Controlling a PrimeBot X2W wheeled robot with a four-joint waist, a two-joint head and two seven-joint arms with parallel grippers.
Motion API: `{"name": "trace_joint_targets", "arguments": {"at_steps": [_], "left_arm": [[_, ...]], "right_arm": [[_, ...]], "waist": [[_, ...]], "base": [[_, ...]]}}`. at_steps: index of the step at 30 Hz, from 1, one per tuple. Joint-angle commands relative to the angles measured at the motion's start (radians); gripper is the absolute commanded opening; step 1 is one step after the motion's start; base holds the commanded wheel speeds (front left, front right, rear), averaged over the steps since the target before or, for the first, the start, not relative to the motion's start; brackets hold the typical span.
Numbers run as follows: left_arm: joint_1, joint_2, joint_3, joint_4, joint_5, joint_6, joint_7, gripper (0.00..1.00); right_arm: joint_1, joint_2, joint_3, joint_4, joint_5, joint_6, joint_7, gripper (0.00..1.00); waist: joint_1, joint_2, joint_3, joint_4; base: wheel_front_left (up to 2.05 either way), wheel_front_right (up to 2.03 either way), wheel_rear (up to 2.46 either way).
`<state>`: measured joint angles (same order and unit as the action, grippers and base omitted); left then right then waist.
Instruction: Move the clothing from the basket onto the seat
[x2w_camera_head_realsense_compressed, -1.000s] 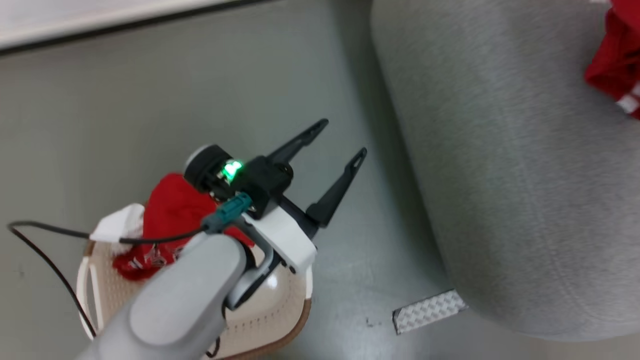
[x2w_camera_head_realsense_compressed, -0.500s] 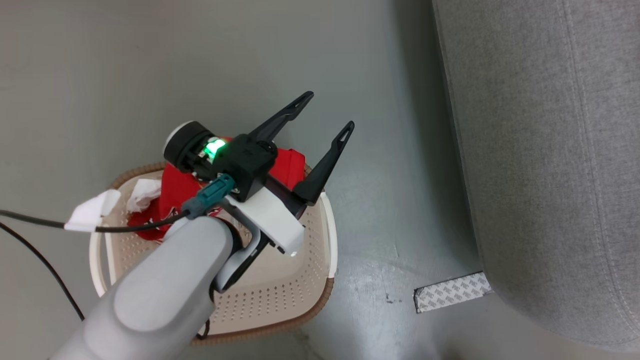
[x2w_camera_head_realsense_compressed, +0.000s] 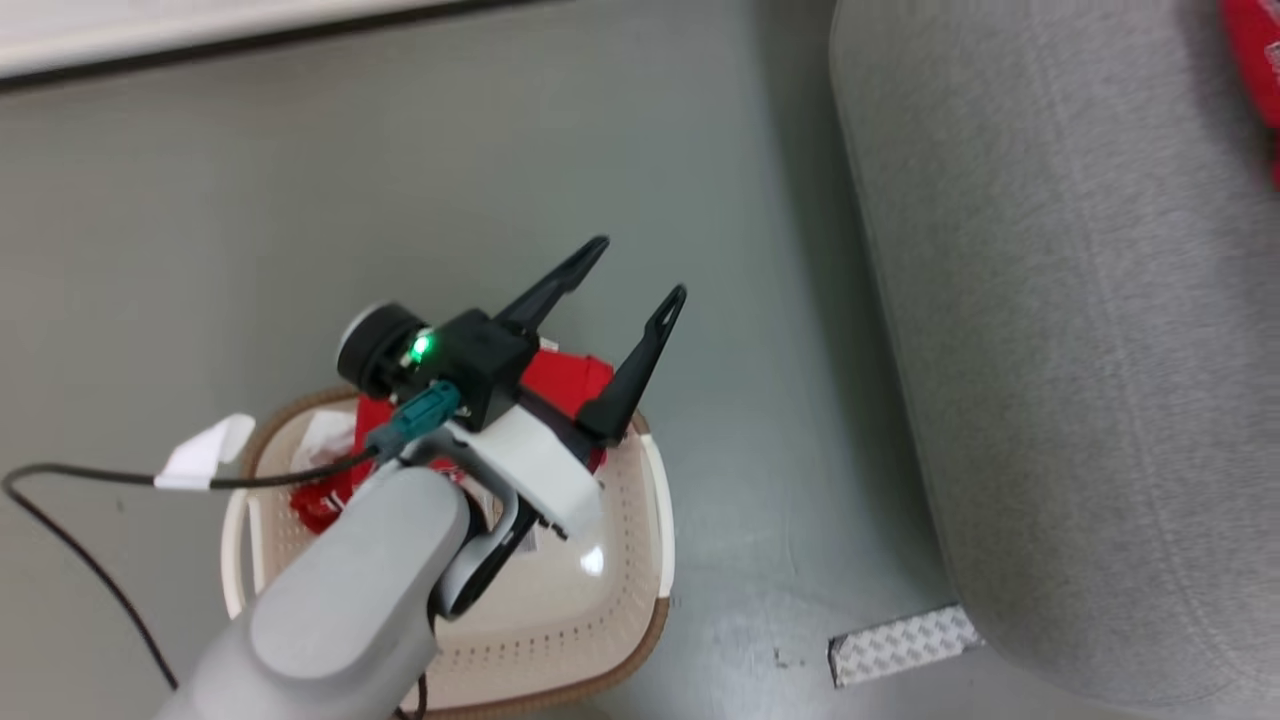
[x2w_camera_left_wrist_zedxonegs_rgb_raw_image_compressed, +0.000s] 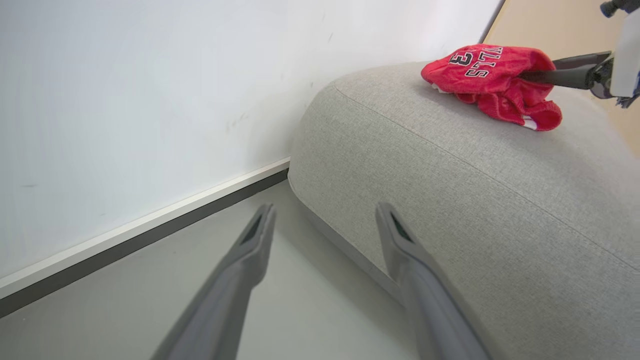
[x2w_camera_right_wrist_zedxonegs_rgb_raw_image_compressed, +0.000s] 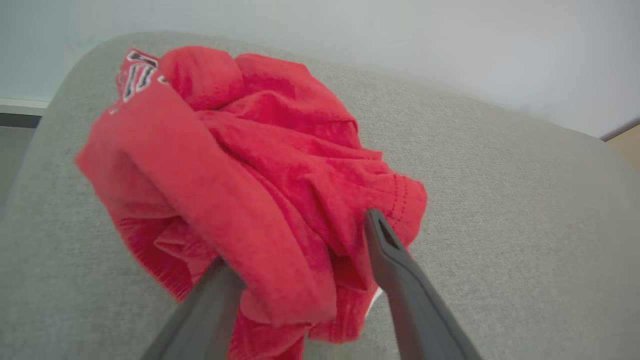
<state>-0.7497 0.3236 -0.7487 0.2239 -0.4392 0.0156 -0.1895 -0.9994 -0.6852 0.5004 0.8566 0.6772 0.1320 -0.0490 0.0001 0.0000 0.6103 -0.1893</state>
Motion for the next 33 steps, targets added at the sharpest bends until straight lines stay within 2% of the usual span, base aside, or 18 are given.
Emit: {"name": "trace_joint_targets", "arguments": {"at_steps": [1,8,17,20,24,28,33], "left_arm": [[0.023,-0.002,0.002,0.015,-0.013,-0.001,-0.009,1.0],[0.11,-0.011,0.015,0.08,-0.059,0.005,-0.046,1.0],[0.234,-0.029,0.042,0.116,-0.113,0.016,-0.069,1.0],[0.276,-0.037,0.054,0.125,-0.123,0.02,-0.073,1.0],[0.34,-0.039,0.082,0.127,-0.143,0.033,-0.074,1.0],[0.386,-0.026,0.132,0.114,-0.159,0.057,-0.075,1.0],[0.448,-0.004,0.205,0.092,-0.155,0.08,-0.074,1.0]], "right_arm": [[0.023,-0.009,0.026,0.002,0.016,-0.003,0.018,1.0],[0.083,-0.05,0.178,-0.059,0.096,-0.003,0.107,1.0],[0.134,-0.121,0.286,-0.18,0.151,-0.003,0.114,1.0],[0.159,-0.128,0.292,-0.225,0.158,-0.003,0.085,1.0],[0.217,-0.099,0.276,-0.273,0.198,-0.003,0.056,1.0],[0.284,-0.077,0.242,-0.327,0.235,-0.003,0.013,1.0],[0.375,-0.043,0.179,-0.392,0.224,-0.003,-0.082,1.0]], "waist": [[-0.0001,0.0,-0.058,-0.01],[-0.0001,0.0,-0.229,-0.033],[-0.0001,0.0,-0.436,-0.035],[-0.0001,0.0,-0.506,-0.025],[-0.0001,0.0,-0.589,-0.009],[-0.0001,0.0,-0.623,0.019],[-0.0001,0.0,-0.643,0.06]], "base": [[0.0,0.0,0.0],[0.0,0.0,0.0],[0.0,0.0,0.0],[0.0,0.0,0.0],[0.0,0.0,0.0],[0.0,0.0,0.0],[0.0,0.0,0.0]]}}
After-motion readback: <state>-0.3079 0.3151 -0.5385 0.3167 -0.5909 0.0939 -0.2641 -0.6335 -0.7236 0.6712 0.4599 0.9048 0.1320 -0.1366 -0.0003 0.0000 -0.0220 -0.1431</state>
